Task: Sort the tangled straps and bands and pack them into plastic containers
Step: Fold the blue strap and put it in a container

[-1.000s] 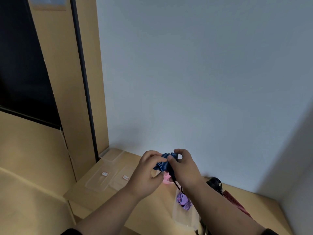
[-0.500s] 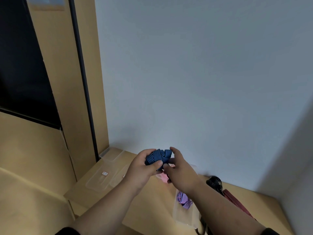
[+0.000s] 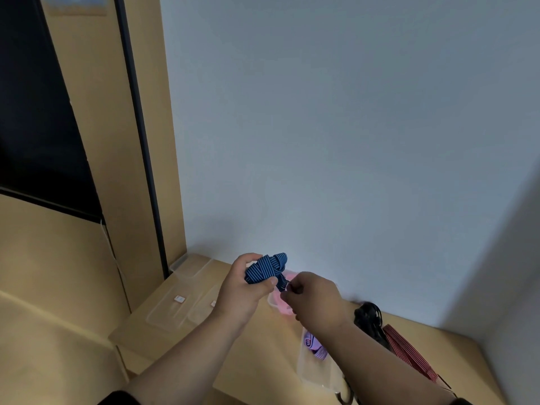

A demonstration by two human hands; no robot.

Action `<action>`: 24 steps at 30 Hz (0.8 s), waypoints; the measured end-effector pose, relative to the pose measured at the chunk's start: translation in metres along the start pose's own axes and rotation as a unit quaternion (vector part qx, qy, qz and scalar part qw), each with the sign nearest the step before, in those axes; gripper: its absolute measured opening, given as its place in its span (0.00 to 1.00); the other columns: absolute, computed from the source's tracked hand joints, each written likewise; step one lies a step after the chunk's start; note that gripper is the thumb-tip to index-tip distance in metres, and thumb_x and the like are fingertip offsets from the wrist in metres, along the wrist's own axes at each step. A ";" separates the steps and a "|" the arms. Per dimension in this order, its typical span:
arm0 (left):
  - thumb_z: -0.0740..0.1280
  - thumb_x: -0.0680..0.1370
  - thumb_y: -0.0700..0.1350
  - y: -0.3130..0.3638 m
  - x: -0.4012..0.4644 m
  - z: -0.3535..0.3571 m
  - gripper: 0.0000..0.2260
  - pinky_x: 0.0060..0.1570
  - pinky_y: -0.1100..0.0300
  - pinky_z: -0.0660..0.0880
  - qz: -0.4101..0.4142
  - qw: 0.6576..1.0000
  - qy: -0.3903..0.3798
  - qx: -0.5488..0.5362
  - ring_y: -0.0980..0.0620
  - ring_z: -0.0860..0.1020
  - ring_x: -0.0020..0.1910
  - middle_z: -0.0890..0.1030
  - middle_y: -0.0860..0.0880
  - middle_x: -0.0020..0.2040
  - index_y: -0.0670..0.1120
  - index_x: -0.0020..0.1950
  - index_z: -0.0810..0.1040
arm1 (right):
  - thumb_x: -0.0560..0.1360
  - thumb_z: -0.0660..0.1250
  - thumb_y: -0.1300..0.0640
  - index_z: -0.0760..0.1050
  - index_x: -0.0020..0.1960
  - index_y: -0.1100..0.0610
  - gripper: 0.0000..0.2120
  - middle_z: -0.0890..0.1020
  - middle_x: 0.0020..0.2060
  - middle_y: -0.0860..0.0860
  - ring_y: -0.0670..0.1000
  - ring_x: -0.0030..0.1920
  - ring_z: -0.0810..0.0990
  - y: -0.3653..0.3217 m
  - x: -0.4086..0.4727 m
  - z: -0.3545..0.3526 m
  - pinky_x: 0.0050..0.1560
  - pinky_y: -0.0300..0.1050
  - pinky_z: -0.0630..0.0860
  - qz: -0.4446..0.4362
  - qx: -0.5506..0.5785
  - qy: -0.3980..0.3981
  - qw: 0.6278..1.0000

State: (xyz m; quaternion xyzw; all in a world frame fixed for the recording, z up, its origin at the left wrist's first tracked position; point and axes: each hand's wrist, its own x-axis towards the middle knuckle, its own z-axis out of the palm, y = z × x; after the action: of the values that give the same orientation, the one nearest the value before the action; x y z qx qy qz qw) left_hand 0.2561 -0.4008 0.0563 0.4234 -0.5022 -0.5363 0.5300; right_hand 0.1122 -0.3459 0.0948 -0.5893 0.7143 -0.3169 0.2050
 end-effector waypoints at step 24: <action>0.64 0.79 0.33 0.006 -0.011 0.013 0.14 0.39 0.52 0.80 -0.095 0.986 -0.101 -0.089 0.46 0.78 0.37 0.81 0.40 0.43 0.43 0.63 0.75 | 0.71 0.70 0.66 0.75 0.68 0.47 0.28 0.72 0.59 0.50 0.54 0.53 0.75 0.037 0.013 0.023 0.50 0.40 0.74 -0.369 -0.093 0.169 0.909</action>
State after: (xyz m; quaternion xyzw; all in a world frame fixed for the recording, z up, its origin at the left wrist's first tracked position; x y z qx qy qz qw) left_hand 0.2446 -0.3878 0.0626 0.3636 -0.4609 -0.6669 0.4589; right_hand 0.0981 -0.3595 0.0533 -0.7648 0.4960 -0.3970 -0.1065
